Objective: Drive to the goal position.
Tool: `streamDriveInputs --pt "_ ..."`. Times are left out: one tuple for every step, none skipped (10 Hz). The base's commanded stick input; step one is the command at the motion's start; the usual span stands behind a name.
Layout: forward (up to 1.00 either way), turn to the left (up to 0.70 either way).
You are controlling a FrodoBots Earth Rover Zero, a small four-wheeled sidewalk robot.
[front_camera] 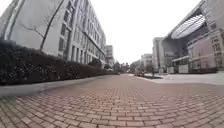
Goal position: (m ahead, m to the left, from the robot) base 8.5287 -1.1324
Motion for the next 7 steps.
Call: streamDriveInputs --pt "0.45 0.00" --pt "0.45 0.00" --pt "0.45 0.00" --pt "0.45 0.00" --pt "0.45 0.00" --pt "0.45 0.00" --pt "0.45 0.00"
